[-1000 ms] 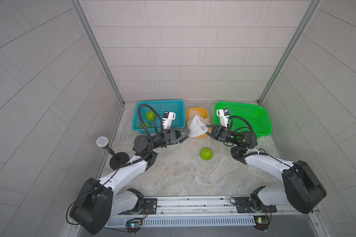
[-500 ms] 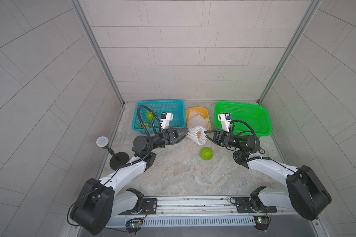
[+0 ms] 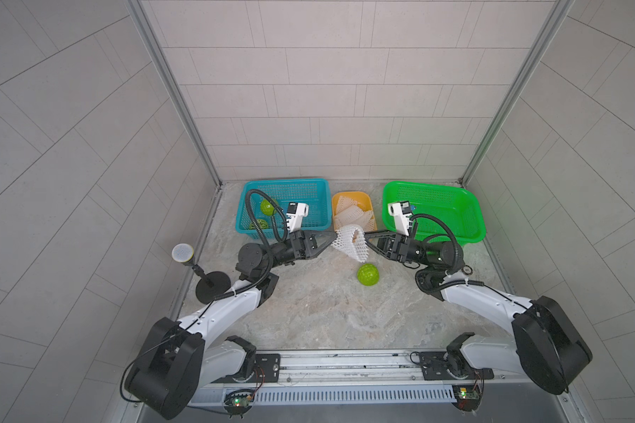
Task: Sleeve custard apples in foam nets
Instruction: Open the foam net.
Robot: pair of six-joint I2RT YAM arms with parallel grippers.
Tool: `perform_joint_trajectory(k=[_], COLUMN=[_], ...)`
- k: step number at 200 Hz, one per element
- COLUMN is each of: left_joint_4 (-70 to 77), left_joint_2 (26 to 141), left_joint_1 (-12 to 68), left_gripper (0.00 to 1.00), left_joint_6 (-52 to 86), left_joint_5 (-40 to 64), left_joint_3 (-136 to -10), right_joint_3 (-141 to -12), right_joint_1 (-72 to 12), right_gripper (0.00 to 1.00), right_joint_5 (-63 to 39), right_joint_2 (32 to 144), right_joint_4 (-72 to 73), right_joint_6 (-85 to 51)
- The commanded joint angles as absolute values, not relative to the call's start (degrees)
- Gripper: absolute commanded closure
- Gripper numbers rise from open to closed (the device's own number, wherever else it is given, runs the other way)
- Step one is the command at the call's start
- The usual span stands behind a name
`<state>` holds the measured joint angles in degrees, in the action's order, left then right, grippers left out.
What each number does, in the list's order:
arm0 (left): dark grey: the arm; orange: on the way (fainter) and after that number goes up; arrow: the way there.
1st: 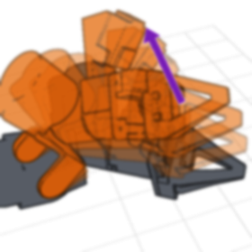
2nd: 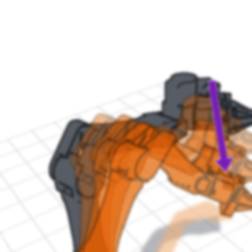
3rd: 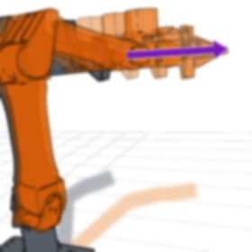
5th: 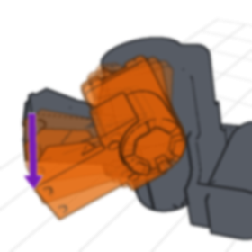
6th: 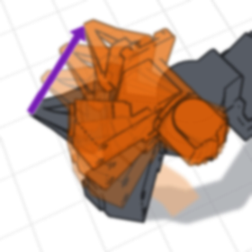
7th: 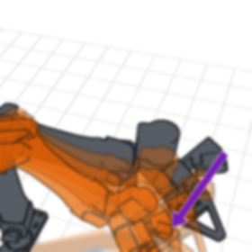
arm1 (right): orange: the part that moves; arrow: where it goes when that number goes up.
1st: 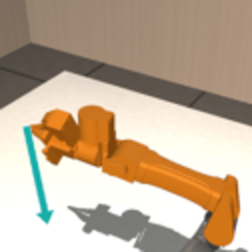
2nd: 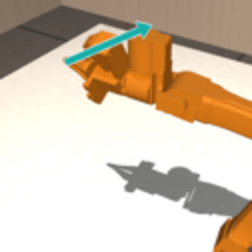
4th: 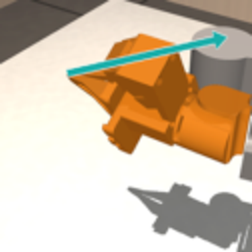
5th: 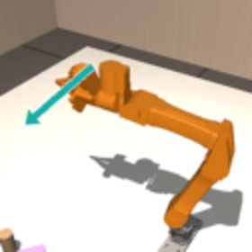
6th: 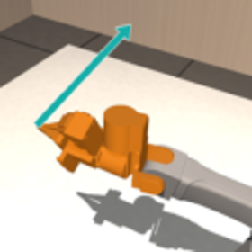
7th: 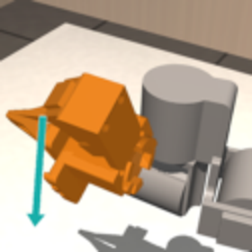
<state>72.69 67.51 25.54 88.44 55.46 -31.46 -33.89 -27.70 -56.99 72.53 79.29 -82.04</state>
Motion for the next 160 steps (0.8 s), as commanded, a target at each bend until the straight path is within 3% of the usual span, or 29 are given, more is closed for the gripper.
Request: perform_joint_trajectory(k=[1,71,86,133,145,160], left_joint_4=[75.6,75.6,75.6,75.6,75.6,75.6], left_joint_2=[67.1,66.6,66.9,67.0,67.0,67.3], left_joint_1=[25.8,26.9,27.4,27.5,27.4,27.5], left_gripper=[1.0,1.0,1.0,0.99,0.87,0.64], left_joint_6=[87.1,86.1,85.9,86.7,87.1,87.8], left_joint_5=[55.3,53.2,53.4,53.4,53.4,53.4], left_joint_3=[-31.2,-32.0,-32.4,-31.8,-31.9,-32.1], right_joint_3=[-35.2,-34.9,-35.1,-35.2,-35.3,-35.0], right_joint_1=[-28.7,-31.3,-31.3,-30.3,-30.0,-29.8], right_gripper=[0.61,0.45,0.53,0.88,0.94,0.97], right_joint_5=[-56.9,-55.8,-55.1,-51.6,-50.9,-49.4], right_joint_2=[70.8,71.0,71.4,72.1,72.0,72.0], right_joint_4=[81.6,81.6,81.6,81.6,81.6,81.6], right_joint_6=[-82.2,-81.1,-80.9,-81.5,-81.7,-81.6])
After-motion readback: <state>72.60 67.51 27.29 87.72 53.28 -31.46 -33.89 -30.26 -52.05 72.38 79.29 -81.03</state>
